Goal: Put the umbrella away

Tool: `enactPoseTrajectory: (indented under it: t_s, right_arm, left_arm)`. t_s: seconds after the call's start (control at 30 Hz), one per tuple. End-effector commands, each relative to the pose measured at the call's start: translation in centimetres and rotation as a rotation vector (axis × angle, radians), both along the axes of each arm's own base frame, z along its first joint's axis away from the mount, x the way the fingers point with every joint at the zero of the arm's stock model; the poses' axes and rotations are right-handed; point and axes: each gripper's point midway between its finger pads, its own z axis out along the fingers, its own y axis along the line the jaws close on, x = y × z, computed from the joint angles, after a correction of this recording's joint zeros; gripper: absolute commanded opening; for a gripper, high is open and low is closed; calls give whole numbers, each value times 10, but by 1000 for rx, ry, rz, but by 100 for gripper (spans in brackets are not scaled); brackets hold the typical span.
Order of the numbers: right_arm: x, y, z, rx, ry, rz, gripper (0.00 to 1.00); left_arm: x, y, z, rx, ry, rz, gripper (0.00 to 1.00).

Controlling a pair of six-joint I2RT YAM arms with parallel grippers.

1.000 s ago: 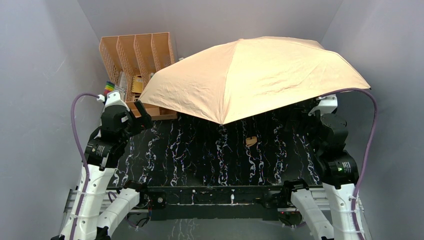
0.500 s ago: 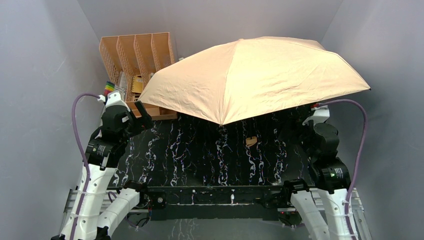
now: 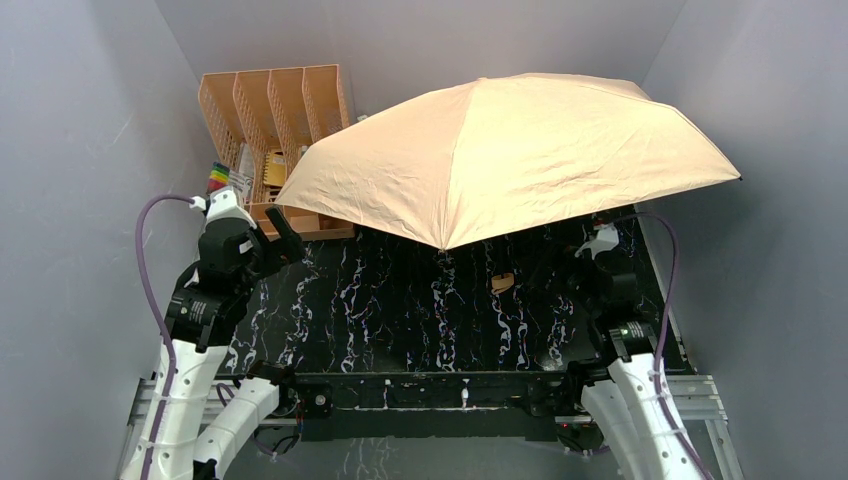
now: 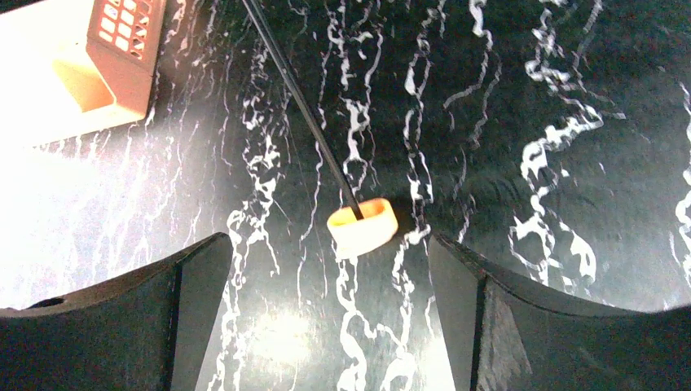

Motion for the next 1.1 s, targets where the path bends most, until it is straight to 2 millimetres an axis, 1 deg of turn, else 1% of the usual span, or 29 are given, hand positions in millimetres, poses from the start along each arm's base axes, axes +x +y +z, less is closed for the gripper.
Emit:
enactPoseTrajectory:
  t_s: [0.0,0.13,0.23,0.47,0.53,0.63,0.77,0.87,1.07]
  right_arm:
    - [36,17,35,-2,-154,93,99]
    - [60,24,40,-55,-169,144,99]
    - [83,28,53,-75,-224,159,98]
    - [125,50,78,-80,-304,266,98]
    - [139,55,80,-83,-308,290,99]
    - [157,64,92,-84,-349,326,99]
    - [177,76,105,-58,-386,373,99]
    - [191,86,110,-18,-389,410,98]
    - [223,98,109,31,-370,434,98]
  left_arm:
    - [-13,-1,-8,-28,22,-5,98]
    - [-22,-1,-16,-47,37,2,98]
    - [-28,-4,-20,-71,42,-6,98]
    - [-37,-14,-24,-140,43,-28,98]
    - [-38,-16,-26,-153,46,-33,98]
    - [-41,-16,-29,-162,59,-26,98]
    - [-43,-15,-28,-164,59,-20,98]
    - [-44,-14,-26,-160,57,-17,98]
    - [-47,-11,-24,-152,58,-9,98]
